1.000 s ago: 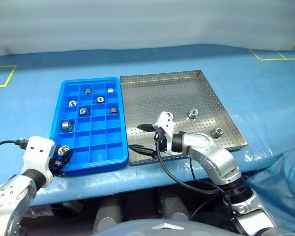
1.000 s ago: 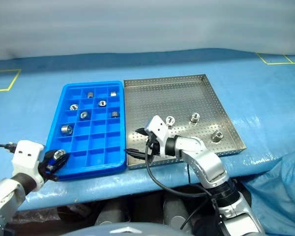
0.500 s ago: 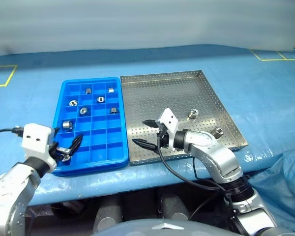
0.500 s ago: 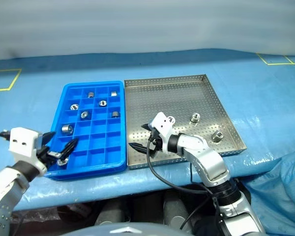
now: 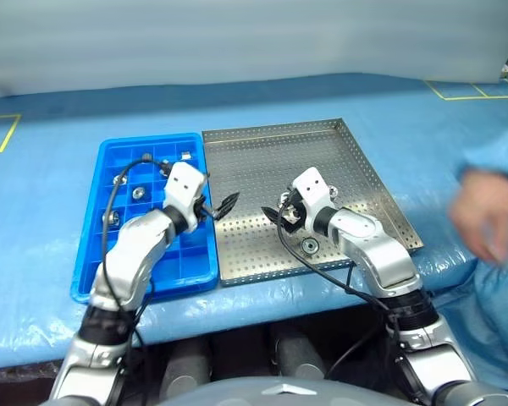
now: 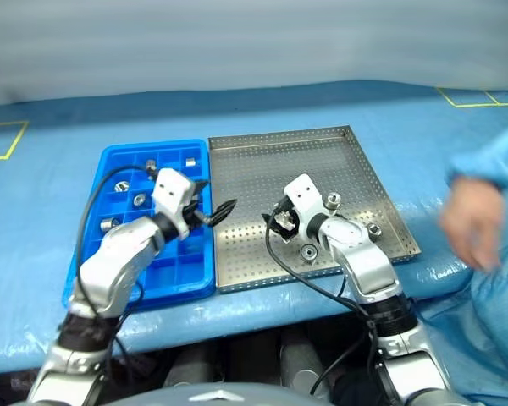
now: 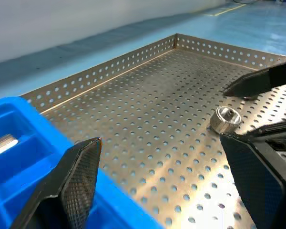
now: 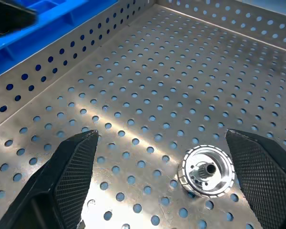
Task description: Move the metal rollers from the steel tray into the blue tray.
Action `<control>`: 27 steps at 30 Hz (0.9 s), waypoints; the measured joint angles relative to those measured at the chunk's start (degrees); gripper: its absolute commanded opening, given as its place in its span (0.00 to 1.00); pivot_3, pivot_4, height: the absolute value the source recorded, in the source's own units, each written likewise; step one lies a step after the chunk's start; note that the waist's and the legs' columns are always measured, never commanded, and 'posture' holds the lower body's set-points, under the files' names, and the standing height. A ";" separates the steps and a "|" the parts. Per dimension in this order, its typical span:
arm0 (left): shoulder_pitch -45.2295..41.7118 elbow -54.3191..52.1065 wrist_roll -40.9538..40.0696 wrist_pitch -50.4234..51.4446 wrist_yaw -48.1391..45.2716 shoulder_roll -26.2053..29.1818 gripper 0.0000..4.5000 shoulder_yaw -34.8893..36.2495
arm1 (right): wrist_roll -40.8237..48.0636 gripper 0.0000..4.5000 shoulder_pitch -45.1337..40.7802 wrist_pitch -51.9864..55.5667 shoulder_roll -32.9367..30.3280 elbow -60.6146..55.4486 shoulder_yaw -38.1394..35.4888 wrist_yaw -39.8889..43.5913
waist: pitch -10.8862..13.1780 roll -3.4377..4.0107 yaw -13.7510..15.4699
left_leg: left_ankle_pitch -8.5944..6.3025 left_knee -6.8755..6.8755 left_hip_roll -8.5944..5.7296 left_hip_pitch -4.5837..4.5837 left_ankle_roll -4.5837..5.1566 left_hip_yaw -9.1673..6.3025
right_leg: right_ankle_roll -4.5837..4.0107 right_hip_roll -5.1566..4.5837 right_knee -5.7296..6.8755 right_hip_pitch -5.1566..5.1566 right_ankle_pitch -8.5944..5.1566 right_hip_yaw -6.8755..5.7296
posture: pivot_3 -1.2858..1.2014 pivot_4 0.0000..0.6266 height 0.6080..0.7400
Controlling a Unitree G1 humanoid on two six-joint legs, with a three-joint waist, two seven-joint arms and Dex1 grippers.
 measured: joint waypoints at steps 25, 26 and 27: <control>-10.53 26.72 5.94 -9.72 -7.54 -4.47 0.96 -5.51 | 0.89 1.00 8.53 3.14 -0.87 -11.31 -4.24 -2.37 | 0.01 0.04 -13.14 | -0.01 0.01 -0.01 0.10 0.02 -0.29 | 0.61 0.01 0.04 0.06 0.00 0.16 | 0.38 0.24 1.00; -10.28 26.68 5.95 -9.71 -7.52 -4.29 0.96 -5.36 | 0.88 1.00 8.42 3.14 -0.79 -11.20 -4.17 -2.35 | 0.01 0.04 -13.24 | -0.01 0.00 -0.01 0.11 0.02 -0.28 | 0.61 0.01 0.04 0.06 0.00 0.16 | 0.38 0.24 1.00; -9.96 26.66 5.95 -9.68 -7.50 -4.14 0.96 -5.07 | 0.87 1.00 8.22 3.13 -0.70 -11.13 -4.12 -2.33 | 0.01 0.04 -13.36 | -0.01 -0.01 0.00 0.11 0.02 -0.28 | 0.61 0.01 0.04 0.06 0.00 0.16 | 0.38 0.24 1.00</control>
